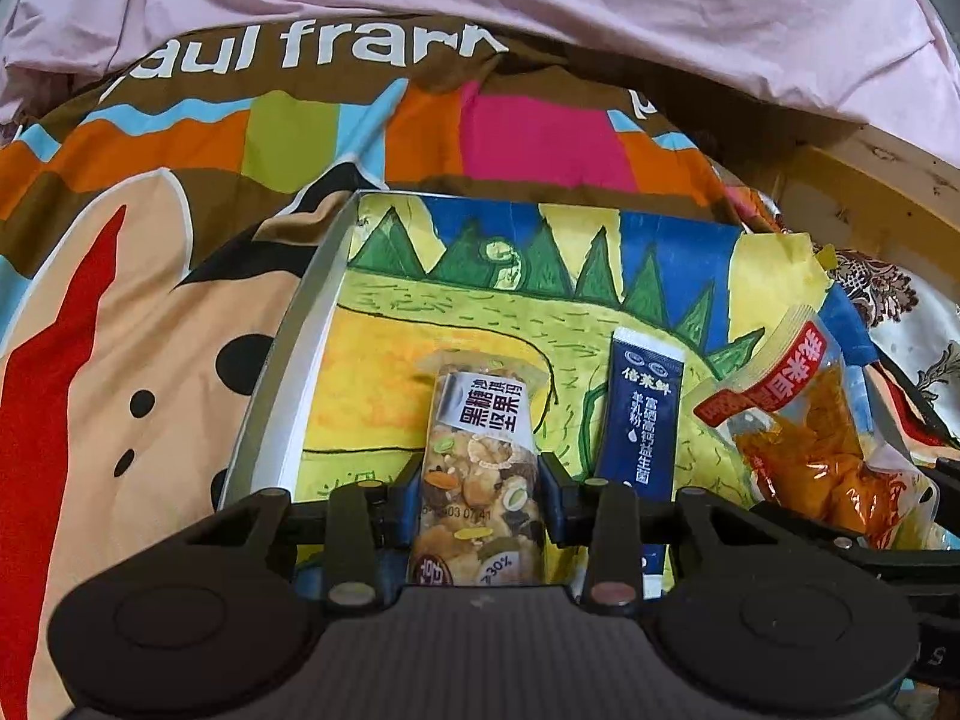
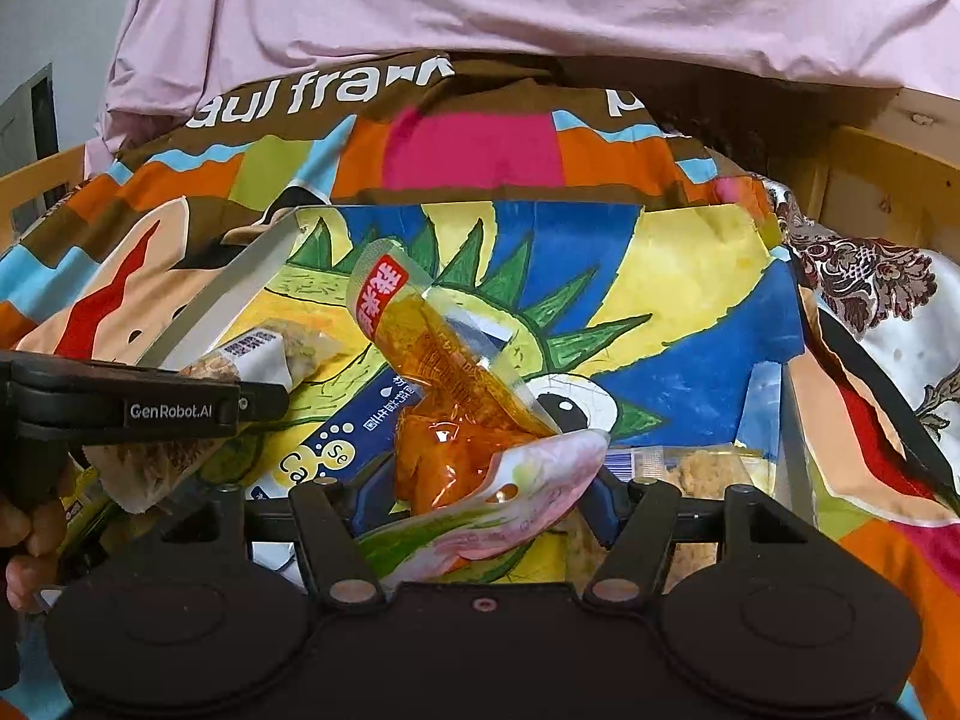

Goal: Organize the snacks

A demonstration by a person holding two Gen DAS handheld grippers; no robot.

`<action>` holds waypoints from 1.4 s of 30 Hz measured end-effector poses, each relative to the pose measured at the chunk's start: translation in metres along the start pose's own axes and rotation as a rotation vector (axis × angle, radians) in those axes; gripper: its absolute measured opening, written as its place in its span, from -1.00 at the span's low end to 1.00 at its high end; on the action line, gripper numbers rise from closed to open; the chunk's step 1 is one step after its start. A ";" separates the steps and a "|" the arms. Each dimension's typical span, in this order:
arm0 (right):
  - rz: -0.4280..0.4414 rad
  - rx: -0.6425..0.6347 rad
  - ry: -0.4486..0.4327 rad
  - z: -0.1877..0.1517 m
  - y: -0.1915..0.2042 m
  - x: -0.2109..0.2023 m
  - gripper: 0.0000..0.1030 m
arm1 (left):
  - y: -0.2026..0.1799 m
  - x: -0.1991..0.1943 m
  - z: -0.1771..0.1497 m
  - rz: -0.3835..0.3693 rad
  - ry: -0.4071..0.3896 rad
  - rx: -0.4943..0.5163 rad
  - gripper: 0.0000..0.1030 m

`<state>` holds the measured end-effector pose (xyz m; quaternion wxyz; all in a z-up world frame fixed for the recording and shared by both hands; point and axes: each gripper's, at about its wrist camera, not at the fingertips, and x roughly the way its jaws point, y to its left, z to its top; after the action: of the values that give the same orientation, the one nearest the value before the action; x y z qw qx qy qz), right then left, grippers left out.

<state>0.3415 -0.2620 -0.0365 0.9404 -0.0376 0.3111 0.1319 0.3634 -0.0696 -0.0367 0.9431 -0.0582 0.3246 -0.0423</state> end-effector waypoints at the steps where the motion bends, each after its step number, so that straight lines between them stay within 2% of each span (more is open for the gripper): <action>1: 0.002 0.004 0.001 0.000 0.000 0.000 0.30 | 0.000 0.000 0.000 0.000 0.004 -0.001 -0.19; 3: 0.008 0.009 -0.010 0.001 -0.001 -0.002 0.31 | 0.001 0.000 -0.001 -0.001 0.005 0.001 -0.19; 5: 0.000 0.015 -0.017 0.002 -0.002 -0.004 0.44 | 0.001 -0.001 -0.001 0.004 0.009 -0.001 -0.15; 7: 0.014 0.020 -0.026 0.003 -0.005 -0.007 0.45 | 0.002 -0.003 -0.001 0.008 0.008 -0.002 -0.04; 13: 0.025 0.010 -0.105 0.004 -0.005 -0.032 0.65 | 0.005 -0.017 0.003 0.017 -0.013 -0.020 0.29; 17: 0.027 -0.009 -0.201 0.005 -0.004 -0.063 0.82 | 0.007 -0.040 0.005 0.022 -0.074 -0.032 0.64; 23: 0.025 -0.027 -0.339 0.006 0.000 -0.117 0.96 | 0.009 -0.084 0.003 0.018 -0.191 -0.036 0.95; 33: 0.060 -0.023 -0.450 -0.015 0.016 -0.206 0.98 | 0.016 -0.170 -0.021 -0.009 -0.329 -0.032 0.99; 42: 0.092 -0.005 -0.455 -0.048 0.034 -0.262 0.99 | 0.028 -0.233 -0.057 -0.001 -0.367 -0.037 0.99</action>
<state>0.1019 -0.2954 0.0812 0.9793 0.0048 0.0921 0.1804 0.1465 -0.0188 0.0560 0.9853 -0.0823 0.1476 -0.0257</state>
